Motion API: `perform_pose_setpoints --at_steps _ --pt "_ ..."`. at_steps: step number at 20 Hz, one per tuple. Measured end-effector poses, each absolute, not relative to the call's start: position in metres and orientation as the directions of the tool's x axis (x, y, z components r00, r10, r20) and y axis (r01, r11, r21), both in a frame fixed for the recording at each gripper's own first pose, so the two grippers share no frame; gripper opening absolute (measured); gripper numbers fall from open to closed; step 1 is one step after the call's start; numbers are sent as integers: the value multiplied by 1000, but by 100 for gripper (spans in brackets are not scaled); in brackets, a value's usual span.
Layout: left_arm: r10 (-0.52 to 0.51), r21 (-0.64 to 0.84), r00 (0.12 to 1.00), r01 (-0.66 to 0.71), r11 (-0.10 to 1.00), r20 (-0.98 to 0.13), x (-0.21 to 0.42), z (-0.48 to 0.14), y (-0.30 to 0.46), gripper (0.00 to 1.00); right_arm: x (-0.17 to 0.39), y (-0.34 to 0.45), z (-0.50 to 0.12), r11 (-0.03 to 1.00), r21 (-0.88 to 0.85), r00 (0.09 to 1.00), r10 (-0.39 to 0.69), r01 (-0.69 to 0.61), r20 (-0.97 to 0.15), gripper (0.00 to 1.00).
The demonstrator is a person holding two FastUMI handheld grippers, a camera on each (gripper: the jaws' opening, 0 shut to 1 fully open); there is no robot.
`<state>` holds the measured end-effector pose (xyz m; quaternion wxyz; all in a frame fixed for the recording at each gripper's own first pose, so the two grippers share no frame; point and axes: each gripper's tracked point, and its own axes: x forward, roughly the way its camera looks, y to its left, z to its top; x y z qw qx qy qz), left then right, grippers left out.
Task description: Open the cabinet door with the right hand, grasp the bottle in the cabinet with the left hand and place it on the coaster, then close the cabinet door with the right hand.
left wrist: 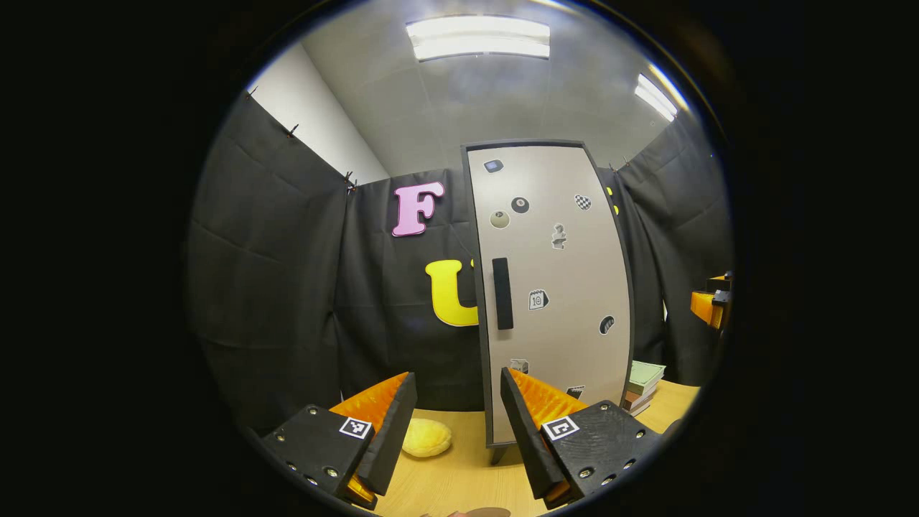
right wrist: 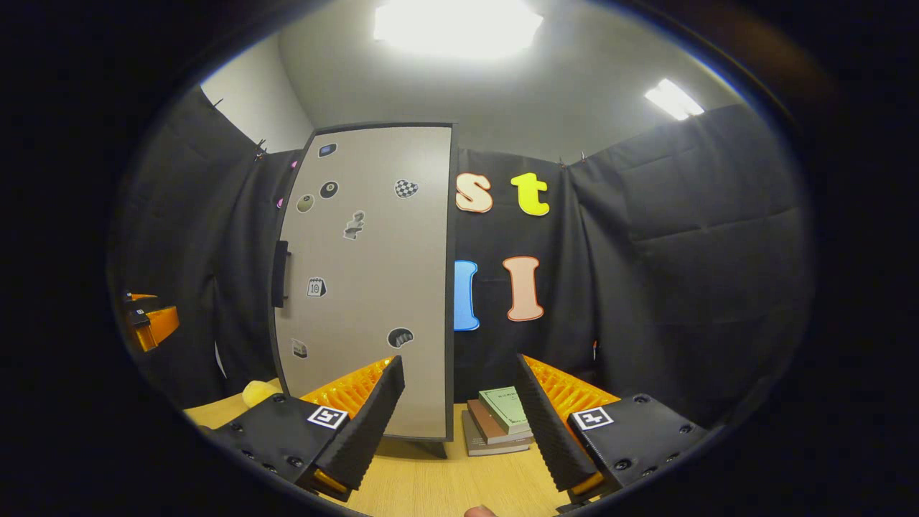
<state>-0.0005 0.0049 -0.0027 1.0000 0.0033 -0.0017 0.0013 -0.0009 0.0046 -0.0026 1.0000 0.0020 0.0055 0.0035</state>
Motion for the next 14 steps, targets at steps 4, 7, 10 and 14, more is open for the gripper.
perform_pose_setpoints --at_steps 4,7,10,14 --pt "8 6 1000 -8 1000 6 1 -1 9 68 2 10 0 1000 3 1000 18 -18 -8 98" --pt "14 8 1000 -14 1000 10 1 -1 13 68 4 17 3 1000 1 1000 30 -30 -7 98" --pt "22 10 1000 -22 1000 11 0 0 19 68 7 26 5 999 1 999 45 -45 -4 98" --pt "40 15 999 -40 999 14 -2 0 32 68 14 41 10 998 6 998 68 -68 3 98"
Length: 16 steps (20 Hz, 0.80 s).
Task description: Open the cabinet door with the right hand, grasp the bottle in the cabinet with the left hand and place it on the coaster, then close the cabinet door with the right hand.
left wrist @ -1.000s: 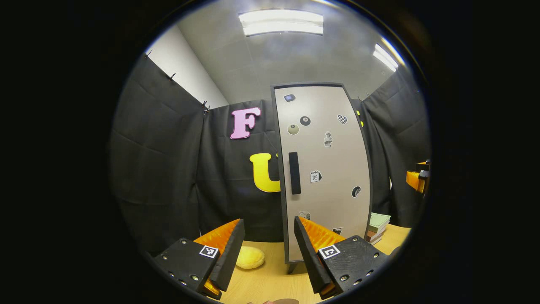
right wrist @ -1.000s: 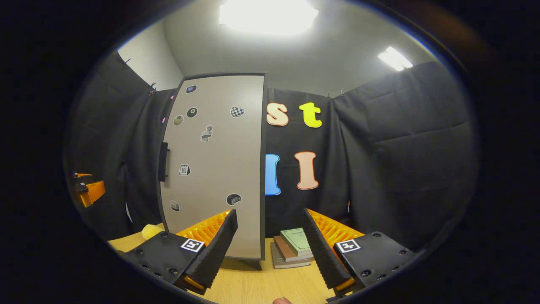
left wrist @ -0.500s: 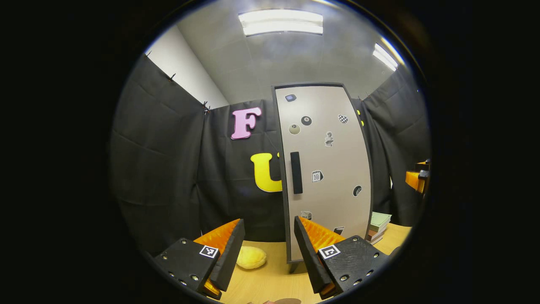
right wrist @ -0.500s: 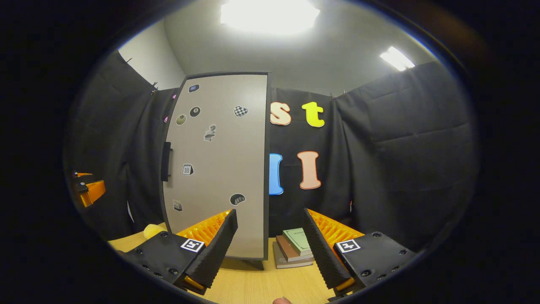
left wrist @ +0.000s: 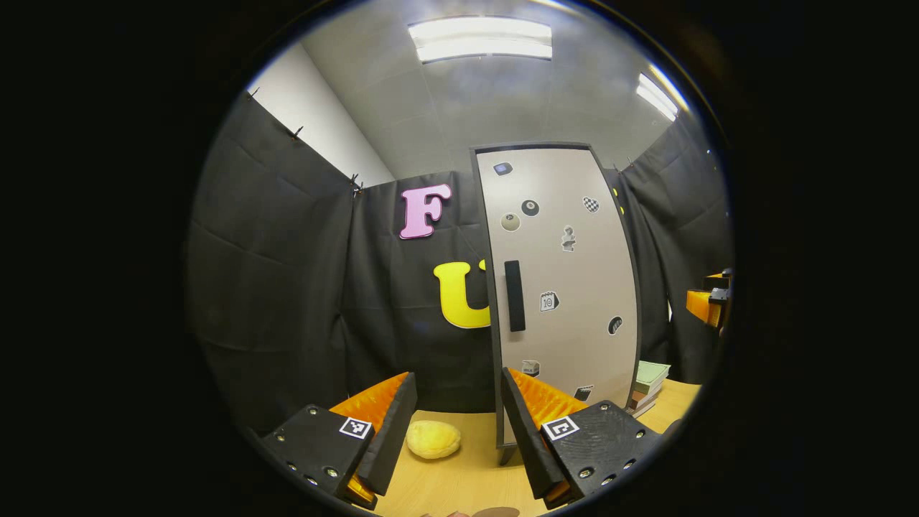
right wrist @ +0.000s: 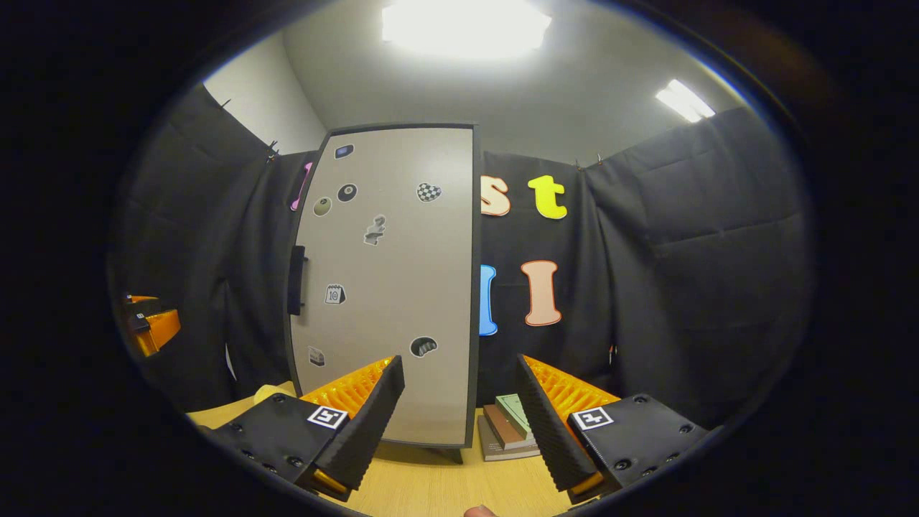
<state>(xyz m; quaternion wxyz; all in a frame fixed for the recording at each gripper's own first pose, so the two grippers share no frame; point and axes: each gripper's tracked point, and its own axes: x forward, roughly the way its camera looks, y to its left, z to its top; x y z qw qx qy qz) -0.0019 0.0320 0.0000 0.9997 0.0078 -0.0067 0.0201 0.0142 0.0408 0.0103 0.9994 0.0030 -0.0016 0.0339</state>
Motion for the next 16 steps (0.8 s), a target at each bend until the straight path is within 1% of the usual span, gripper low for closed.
perform_pose_setpoints --at_steps 16 --pt "180 53 984 -180 982 -10 -31 -19 116 68 55 146 44 974 3 973 228 -228 32 98"
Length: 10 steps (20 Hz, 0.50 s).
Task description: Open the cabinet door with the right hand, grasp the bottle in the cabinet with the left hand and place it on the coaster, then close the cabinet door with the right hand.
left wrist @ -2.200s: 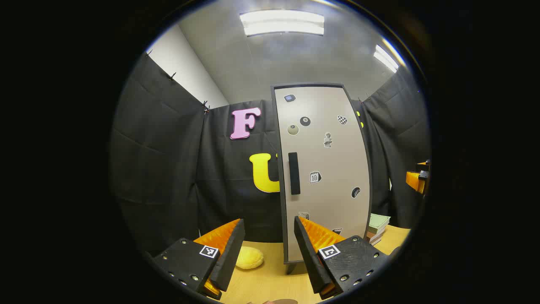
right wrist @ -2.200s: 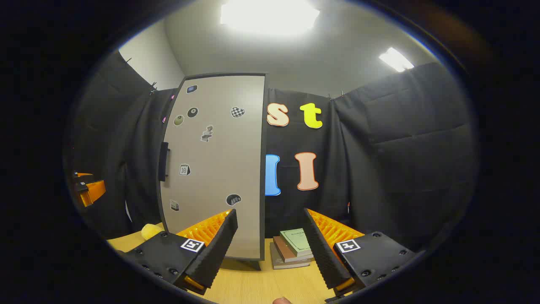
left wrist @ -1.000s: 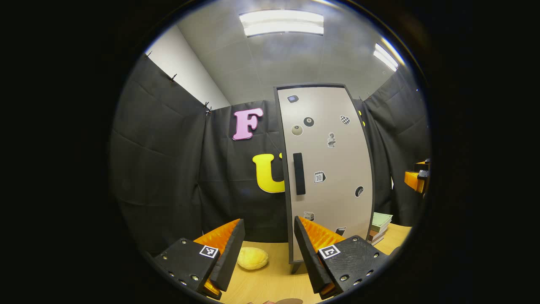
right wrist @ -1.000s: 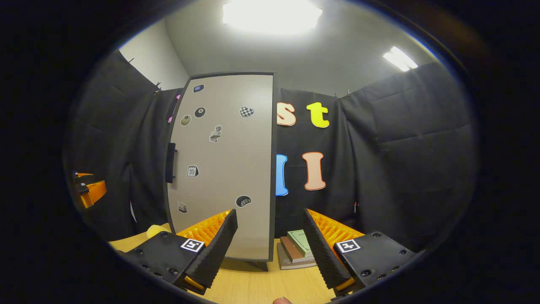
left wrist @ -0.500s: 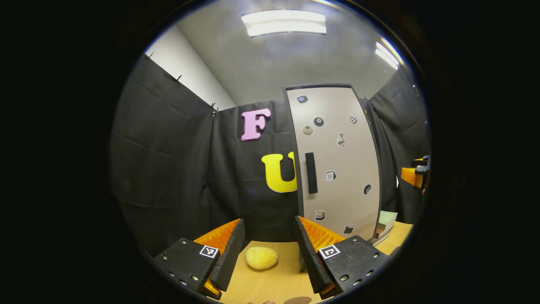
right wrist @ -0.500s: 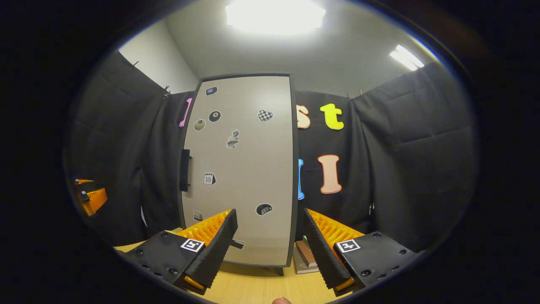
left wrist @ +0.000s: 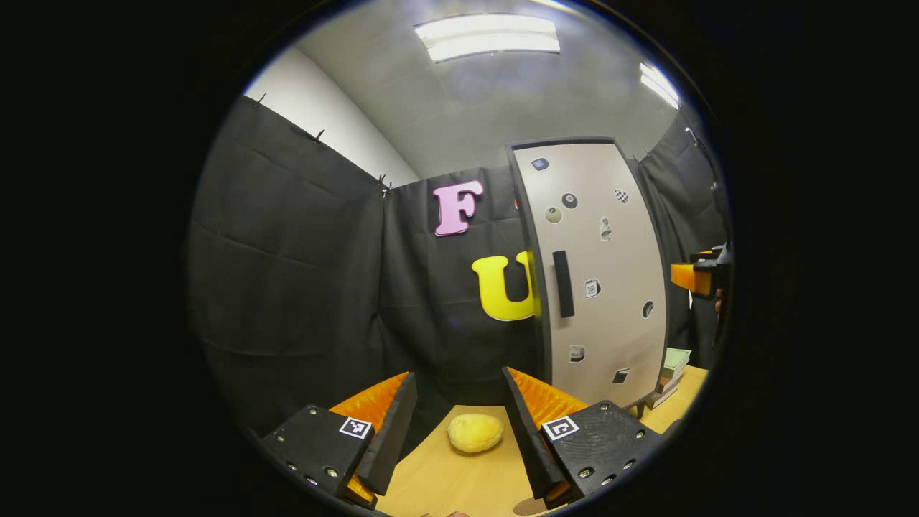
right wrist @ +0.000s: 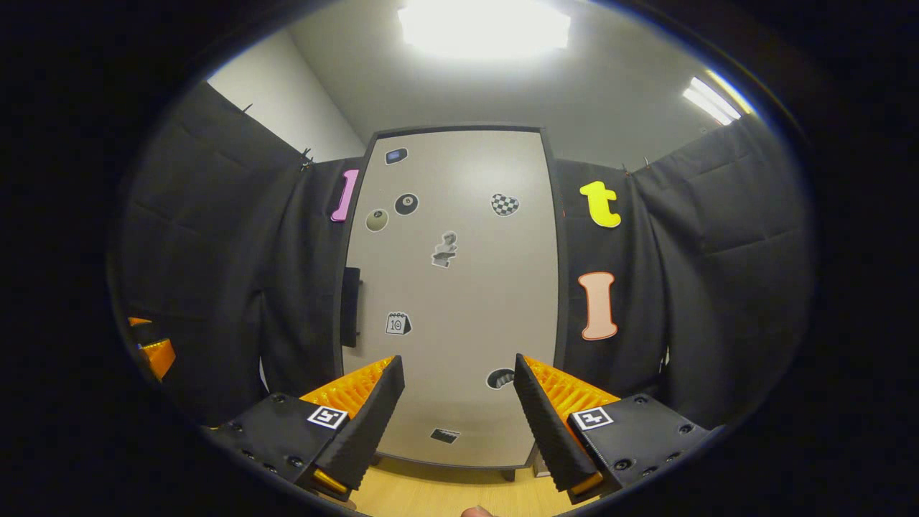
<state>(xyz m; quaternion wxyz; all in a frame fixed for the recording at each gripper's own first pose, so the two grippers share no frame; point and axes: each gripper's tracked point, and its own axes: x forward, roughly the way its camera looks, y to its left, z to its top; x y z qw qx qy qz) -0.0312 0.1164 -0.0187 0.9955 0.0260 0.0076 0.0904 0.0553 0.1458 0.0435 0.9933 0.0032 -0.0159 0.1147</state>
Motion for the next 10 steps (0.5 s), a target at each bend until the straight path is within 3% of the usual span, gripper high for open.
perform_pose_setpoints --at_steps 10 --pt "282 92 959 -278 956 -33 -54 -35 180 68 89 220 64 952 41 952 301 -303 54 97"
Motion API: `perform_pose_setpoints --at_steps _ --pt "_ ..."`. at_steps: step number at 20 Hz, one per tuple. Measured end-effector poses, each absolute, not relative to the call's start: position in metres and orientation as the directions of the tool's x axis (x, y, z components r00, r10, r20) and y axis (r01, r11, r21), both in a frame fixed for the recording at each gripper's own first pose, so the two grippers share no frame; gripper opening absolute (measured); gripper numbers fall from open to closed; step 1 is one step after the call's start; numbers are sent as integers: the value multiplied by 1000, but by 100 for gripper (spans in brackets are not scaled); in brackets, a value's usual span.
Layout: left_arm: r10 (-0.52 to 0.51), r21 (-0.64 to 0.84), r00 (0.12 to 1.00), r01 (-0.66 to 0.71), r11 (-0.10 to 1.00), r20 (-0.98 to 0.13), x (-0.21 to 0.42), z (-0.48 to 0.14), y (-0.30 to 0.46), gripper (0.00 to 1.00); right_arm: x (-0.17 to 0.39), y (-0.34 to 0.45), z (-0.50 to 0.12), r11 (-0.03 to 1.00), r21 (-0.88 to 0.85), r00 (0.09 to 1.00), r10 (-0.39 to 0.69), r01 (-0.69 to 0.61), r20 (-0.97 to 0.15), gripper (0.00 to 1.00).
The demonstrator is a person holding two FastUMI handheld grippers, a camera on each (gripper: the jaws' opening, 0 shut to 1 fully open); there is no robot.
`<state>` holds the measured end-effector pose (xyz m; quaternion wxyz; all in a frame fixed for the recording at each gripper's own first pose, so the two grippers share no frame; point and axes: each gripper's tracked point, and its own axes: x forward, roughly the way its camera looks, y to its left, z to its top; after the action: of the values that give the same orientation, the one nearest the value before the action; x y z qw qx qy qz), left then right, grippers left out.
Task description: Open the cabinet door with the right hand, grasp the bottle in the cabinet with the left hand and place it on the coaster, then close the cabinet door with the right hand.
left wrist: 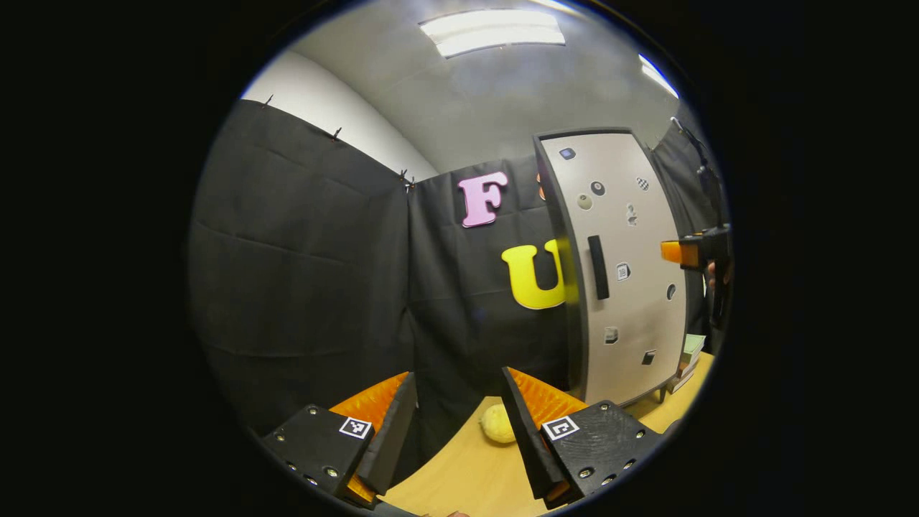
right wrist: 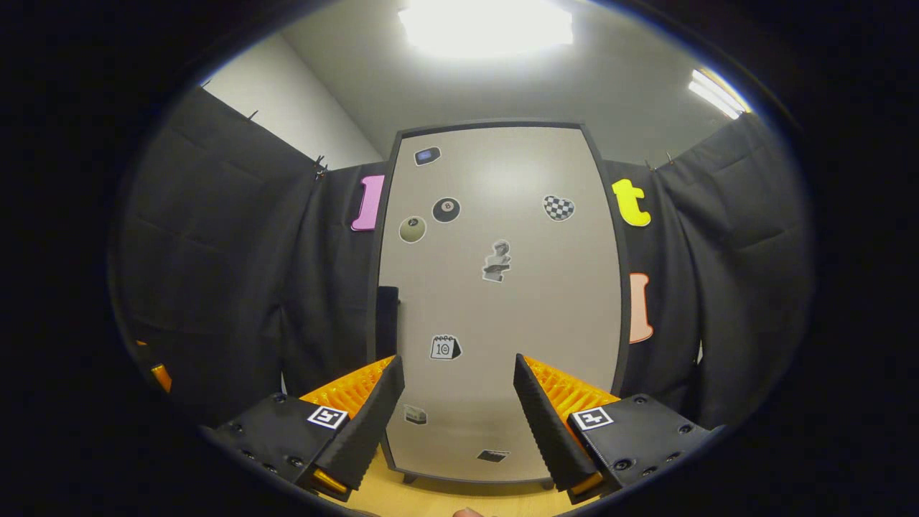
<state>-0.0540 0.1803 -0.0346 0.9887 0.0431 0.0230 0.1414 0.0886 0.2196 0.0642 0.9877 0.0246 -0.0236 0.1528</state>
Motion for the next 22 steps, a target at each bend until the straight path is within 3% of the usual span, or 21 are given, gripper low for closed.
perform_pose_setpoints --at_steps 14,20,22 --pt "414 109 908 -406 907 -65 -87 -51 256 68 155 299 74 937 70 939 342 -343 26 98" --pt "450 121 890 -440 890 -76 -94 -55 273 68 183 335 62 928 88 930 366 -362 -39 98" --pt "458 123 885 -447 886 -83 -95 -59 277 68 190 345 55 929 87 928 366 -359 -73 93"
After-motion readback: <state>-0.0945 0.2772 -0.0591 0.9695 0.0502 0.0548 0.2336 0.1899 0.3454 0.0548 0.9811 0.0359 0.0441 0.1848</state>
